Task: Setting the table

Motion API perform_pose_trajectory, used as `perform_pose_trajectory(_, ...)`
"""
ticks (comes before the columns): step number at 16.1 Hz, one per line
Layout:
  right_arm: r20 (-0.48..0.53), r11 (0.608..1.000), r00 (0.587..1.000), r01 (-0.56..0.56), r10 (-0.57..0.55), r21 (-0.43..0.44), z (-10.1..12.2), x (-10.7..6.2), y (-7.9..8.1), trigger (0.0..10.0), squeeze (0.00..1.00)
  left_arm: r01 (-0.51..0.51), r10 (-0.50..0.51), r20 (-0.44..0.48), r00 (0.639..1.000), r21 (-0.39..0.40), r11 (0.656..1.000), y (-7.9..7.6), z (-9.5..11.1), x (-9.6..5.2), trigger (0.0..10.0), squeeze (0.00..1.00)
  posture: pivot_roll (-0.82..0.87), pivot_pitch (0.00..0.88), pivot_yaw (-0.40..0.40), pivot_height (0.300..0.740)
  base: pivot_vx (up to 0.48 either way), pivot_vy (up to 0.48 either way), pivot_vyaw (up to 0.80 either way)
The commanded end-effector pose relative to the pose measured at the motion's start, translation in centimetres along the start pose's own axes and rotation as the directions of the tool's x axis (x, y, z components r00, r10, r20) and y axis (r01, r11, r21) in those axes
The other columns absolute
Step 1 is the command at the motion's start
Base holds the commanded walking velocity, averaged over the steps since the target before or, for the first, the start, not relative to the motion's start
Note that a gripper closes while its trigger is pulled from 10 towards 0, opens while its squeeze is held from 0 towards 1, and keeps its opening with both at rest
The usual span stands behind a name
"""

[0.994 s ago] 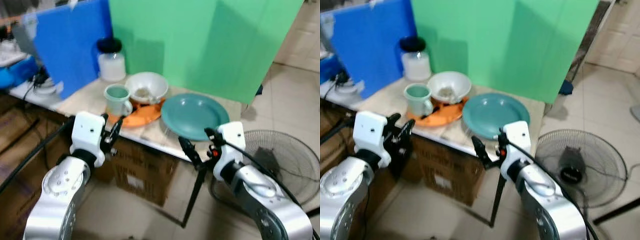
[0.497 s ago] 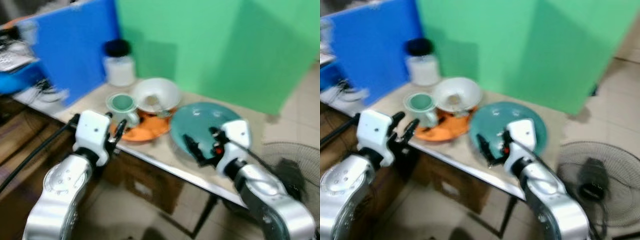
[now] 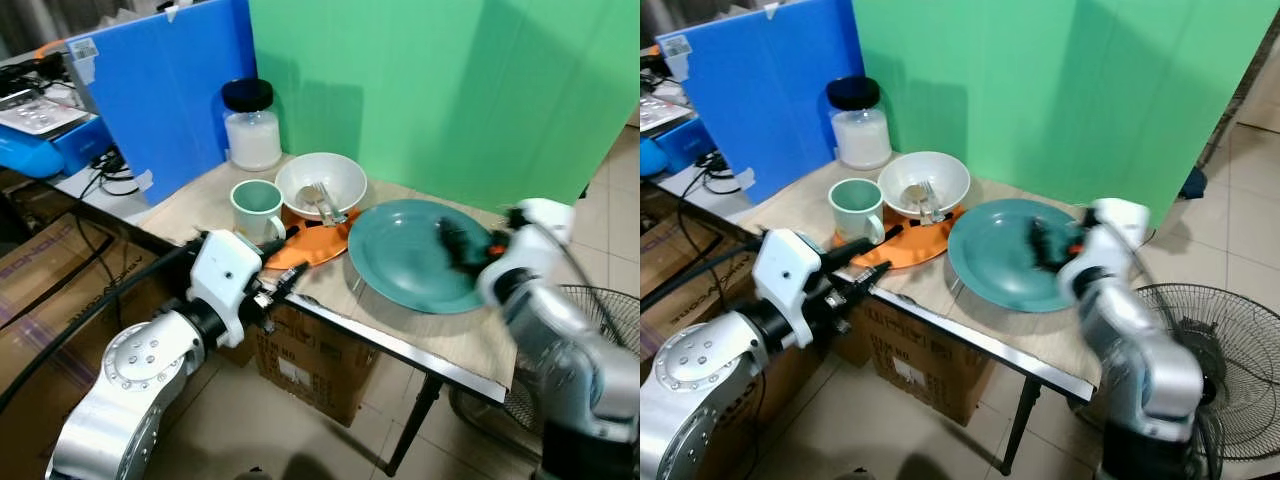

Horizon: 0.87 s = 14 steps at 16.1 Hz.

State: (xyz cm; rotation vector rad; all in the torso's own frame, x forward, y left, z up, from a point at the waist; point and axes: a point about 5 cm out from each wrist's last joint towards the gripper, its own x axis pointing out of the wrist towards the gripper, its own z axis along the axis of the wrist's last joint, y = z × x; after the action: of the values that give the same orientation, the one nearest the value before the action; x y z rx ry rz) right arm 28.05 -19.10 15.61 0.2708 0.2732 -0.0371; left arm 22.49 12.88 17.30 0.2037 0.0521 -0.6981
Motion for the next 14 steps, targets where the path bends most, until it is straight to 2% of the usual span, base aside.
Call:
perform_pose_trajectory(1, -0.023, 0.999, 0.999, 0.045, -0.045, 0.006, 0.0, 0.3, -0.8, 10.0, 1.00, 0.044, -0.044, 0.018, 0.999, 0.010, 0.999, -0.3, 0.4, 0.1, 10.0, 0.00, 0.13, 0.000, 0.028, 0.740, 0.000, 0.000, 0.00)
perform_pose_trajectory(3, -0.112, 0.991, 0.986, 0.127, -0.121, 0.047, -0.7, 1.2, -2.5, 10.0, 1.00, 0.164, -0.164, -0.002, 0.986, -0.005, 0.986, -1.1, 0.1, 0.2, 10.0, 0.00, 0.14, 0.000, 0.024, 0.740, 0.000, 0.000, 0.00)
perform_pose_trajectory(6, -0.201, 0.985, 0.973, 0.140, -0.117, 0.105, -1.6, 1.4, -3.1, 10.0, 1.00, 0.236, -0.237, -0.017, 0.971, -0.019, 0.971, -1.4, -0.2, 0.0, 10.0, 0.00, 0.14, 0.000, 0.024, 0.740, 0.000, 0.000, 0.00)
perform_pose_trajectory(7, -0.225, 0.984, 0.968, 0.142, -0.114, 0.110, -1.9, 1.3, -3.2, 10.0, 0.00, 0.256, -0.257, -0.022, 0.966, -0.024, 0.966, -1.5, -0.3, -0.2, 10.0, 0.00, 0.13, 0.000, 0.027, 0.740, 0.000, 0.000, 0.00)
perform_pose_trajectory(8, -0.233, 0.984, 0.966, 0.138, -0.108, 0.117, -2.0, 1.3, -3.2, 10.0, 0.00, 0.259, -0.260, -0.022, 0.965, -0.026, 0.965, -1.5, -0.3, -0.2, 10.0, 0.00, 0.13, 0.000, 0.027, 0.740, 0.000, 0.000, 0.00)
perform_pose_trajectory(9, -0.243, 0.976, 0.969, 0.102, -0.053, 0.191, -2.2, 1.2, -2.6, 10.0, 0.00, 0.261, -0.262, -0.021, 0.965, -0.028, 0.965, -1.5, -0.3, -0.2, 10.0, 0.00, 0.13, 0.000, 0.027, 0.740, 0.000, 0.000, 0.00)
perform_pose_trajectory(11, -0.244, 0.958, 0.970, 0.063, 0.007, 0.279, -2.0, 1.1, -2.2, 10.0, 0.00, 0.265, -0.265, -0.020, 0.964, -0.029, 0.964, -1.4, -0.3, -0.1, 10.0, 0.00, 0.13, 0.000, 0.029, 0.740, 0.000, 0.000, 0.00)
perform_pose_trajectory(12, -0.260, 0.946, 0.965, 0.053, 0.034, 0.320, -2.1, 1.1, -2.1, 7.7, 0.00, 0.265, -0.266, -0.022, 0.964, -0.028, 0.964, -1.4, -0.3, -0.1, 10.0, 0.00, 0.13, 0.000, 0.029, 0.740, 0.000, 0.000, 0.00)
perform_pose_trajectory(13, -0.287, 0.929, 0.957, 0.066, 0.044, 0.363, -2.4, 1.0, -2.3, 4.2, 0.00, 0.265, -0.266, -0.024, 0.964, -0.026, 0.964, -1.4, -0.3, -0.1, 10.0, 0.00, 0.13, 0.000, 0.029, 0.740, 0.000, 0.000, 0.00)
perform_pose_trajectory(14, -0.301, 0.921, 0.953, 0.075, 0.046, 0.381, -2.6, 1.0, -2.4, 3.2, 0.00, 0.265, -0.266, -0.024, 0.964, -0.027, 0.964, -1.4, -0.3, -0.1, 10.0, 0.00, 0.13, 0.000, 0.027, 0.740, 0.000, 0.000, 0.00)
